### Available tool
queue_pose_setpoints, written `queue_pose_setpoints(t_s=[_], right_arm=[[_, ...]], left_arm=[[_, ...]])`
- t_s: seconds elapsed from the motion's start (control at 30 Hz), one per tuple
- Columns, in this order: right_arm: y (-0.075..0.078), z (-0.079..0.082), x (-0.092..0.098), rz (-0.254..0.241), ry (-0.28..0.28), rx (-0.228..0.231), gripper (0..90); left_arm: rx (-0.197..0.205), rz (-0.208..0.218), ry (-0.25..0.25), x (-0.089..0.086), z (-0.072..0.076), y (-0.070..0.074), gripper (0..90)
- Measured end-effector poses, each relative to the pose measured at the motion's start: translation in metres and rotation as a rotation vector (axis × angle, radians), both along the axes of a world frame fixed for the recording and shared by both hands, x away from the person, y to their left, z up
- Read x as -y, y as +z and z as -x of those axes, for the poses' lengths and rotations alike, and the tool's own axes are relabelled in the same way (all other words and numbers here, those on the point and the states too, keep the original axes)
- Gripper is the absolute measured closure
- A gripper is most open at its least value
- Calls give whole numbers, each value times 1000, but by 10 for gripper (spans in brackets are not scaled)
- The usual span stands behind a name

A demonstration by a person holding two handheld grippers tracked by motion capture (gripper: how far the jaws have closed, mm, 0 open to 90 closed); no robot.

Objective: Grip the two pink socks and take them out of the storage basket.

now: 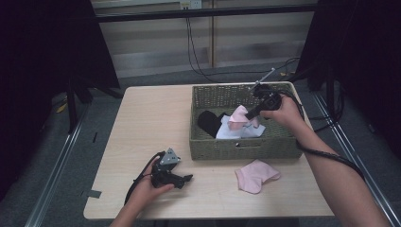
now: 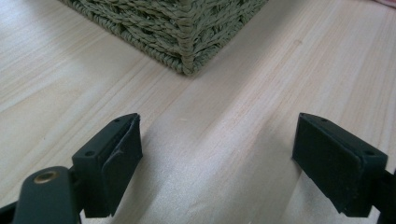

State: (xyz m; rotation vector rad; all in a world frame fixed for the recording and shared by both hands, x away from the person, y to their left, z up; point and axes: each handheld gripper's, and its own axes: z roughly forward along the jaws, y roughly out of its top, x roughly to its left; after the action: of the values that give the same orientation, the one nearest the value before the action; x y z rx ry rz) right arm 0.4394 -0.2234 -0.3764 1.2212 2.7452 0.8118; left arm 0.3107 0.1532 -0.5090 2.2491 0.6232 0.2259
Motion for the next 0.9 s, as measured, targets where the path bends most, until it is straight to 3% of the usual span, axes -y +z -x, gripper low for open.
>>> queue_pose_setpoints(t_s=[0.9], right_arm=[[51, 34, 18, -56, 53, 48, 870]], left_arm=[[0, 0, 0, 0, 0, 0, 153]])
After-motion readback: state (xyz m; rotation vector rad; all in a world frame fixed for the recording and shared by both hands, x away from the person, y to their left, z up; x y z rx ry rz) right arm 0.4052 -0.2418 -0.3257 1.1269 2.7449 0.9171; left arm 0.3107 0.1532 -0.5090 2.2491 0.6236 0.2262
